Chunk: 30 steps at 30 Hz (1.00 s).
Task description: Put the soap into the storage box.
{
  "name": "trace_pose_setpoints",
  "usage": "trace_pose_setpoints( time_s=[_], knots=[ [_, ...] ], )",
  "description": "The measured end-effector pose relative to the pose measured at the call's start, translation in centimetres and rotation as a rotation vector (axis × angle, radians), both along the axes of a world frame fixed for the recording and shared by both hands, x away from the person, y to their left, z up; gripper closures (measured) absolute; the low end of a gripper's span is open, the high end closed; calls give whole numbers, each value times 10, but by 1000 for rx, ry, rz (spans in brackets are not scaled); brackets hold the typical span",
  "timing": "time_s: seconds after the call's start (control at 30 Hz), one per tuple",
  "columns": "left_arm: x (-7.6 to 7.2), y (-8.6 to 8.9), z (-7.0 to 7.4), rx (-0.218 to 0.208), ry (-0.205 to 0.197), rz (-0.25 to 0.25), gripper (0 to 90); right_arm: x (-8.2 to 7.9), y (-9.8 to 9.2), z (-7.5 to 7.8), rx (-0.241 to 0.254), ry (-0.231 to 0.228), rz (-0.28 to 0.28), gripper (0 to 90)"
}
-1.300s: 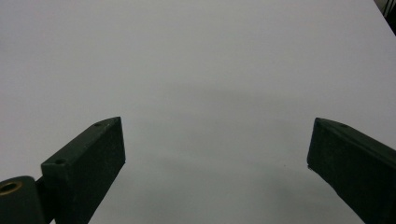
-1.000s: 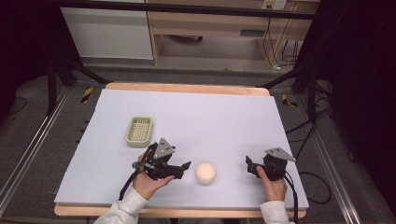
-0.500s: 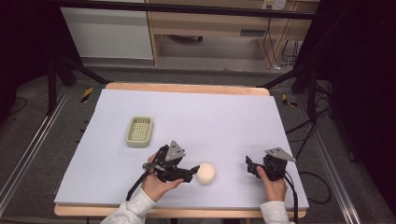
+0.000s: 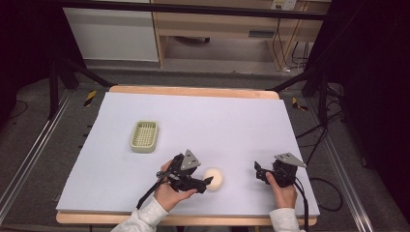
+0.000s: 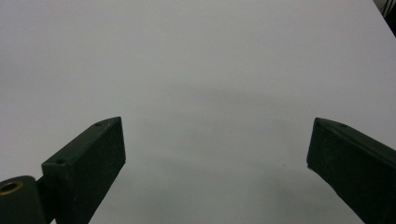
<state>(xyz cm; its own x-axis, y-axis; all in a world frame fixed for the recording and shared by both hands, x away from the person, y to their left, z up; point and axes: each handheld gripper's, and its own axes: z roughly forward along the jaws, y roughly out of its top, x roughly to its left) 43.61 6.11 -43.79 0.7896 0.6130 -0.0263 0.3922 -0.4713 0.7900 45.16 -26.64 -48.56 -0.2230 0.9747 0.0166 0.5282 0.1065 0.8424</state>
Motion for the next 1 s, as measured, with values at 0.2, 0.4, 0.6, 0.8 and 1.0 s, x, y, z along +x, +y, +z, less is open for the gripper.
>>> trace_pose_setpoints(
  time_s=[0.2, 0.4, 0.6, 0.8, 1.0],
  knots=[
    [0, -8, -4, 5, 14, -12, 187, 0, 0, 0, -1, 0, 0, 48],
    [-1, -15, -9, 28, 25, -25, 182, 0, 0, 0, 1, 0, 0, 48],
    [-2, -20, -13, 39, 33, -30, 180, 0, 0, 0, 0, -1, 0, 48],
    [-1, -24, -16, 51, 39, -35, 178, 0, 0, 0, 0, 0, 1, 48],
    [0, -29, -22, 70, 46, -39, 176, 0, 0, 0, 0, -1, -1, 48]
  ],
)
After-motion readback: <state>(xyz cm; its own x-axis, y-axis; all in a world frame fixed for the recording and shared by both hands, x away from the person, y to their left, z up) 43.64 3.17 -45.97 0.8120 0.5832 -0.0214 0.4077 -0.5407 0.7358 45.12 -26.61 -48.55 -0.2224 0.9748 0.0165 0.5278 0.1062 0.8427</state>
